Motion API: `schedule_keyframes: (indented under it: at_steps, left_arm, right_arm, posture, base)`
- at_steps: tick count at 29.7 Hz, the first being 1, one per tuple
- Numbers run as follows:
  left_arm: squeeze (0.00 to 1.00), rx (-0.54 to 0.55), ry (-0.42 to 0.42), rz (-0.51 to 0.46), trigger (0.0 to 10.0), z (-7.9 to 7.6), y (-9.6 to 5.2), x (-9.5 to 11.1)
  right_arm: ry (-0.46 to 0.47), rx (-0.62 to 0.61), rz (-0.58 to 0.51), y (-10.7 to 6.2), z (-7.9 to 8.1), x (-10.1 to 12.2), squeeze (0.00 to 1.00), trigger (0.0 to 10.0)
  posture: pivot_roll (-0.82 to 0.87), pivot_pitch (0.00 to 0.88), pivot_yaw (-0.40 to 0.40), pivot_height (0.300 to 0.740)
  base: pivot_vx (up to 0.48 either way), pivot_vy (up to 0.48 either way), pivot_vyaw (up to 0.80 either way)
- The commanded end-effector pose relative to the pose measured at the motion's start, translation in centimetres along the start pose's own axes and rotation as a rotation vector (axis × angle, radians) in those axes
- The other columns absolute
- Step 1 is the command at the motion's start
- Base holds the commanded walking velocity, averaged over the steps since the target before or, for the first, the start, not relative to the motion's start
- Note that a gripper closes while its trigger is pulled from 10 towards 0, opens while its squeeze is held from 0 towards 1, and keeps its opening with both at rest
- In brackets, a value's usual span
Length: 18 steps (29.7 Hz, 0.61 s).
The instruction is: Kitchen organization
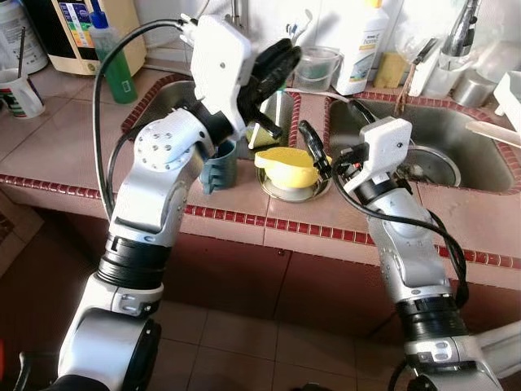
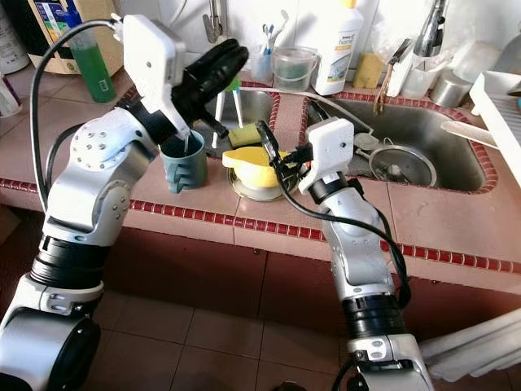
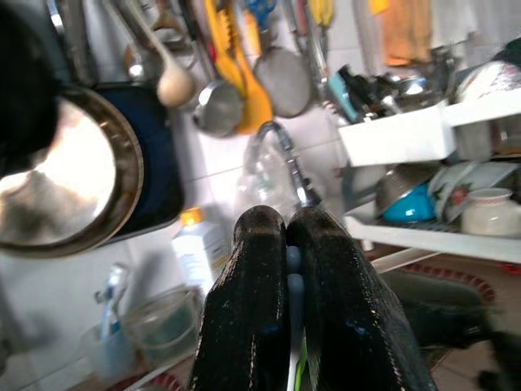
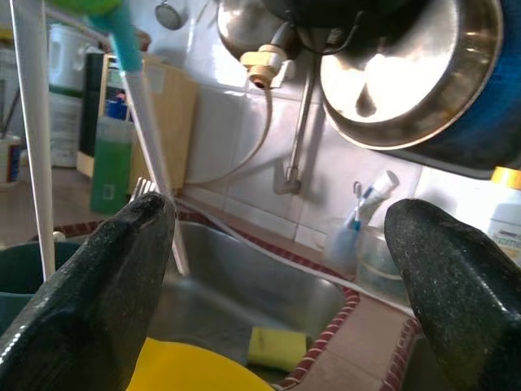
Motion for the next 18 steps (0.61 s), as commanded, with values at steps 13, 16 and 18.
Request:
schedule_keyframes:
  at_steps: [13,16,18]
  left_arm:
    - [0.00,-0.098,-0.005,-0.030,10.0,-2.4,0.6,1.3]
    - [0.00,-0.102,-0.009,-0.029,10.0,-2.6,0.6,1.3]
    - [0.00,-0.105,-0.012,-0.025,10.0,-2.7,0.6,1.2]
  right_arm:
    - [-0.019,0.087,0.009,1.0,0.3,0.0,0.00,10.0]
    - [-0.020,0.091,0.002,1.2,0.3,0.2,0.00,10.0]
    - [-0.025,0.095,-0.004,1.4,0.2,0.4,0.00,10.0]
  posture:
    - [-0.17,0.069,-0.021,0.732]
    - [-0.17,0.070,-0.021,0.732]
    - [-0.17,0.069,-0.022,0.732]
  base:
    - [0.000,0.000,0.00]
    - [0.000,0.000,0.00]
    - [0.000,0.000,0.00]
Point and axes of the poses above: a point about 5 cm out from each wrist's last joint towards the gripper, its own y axis pointing out of the wrist towards the gripper, its own x axis along the axis of the wrist's last joint, z = x × y, the point moved 4 cm from there along y, pointing out of the wrist towards the gripper
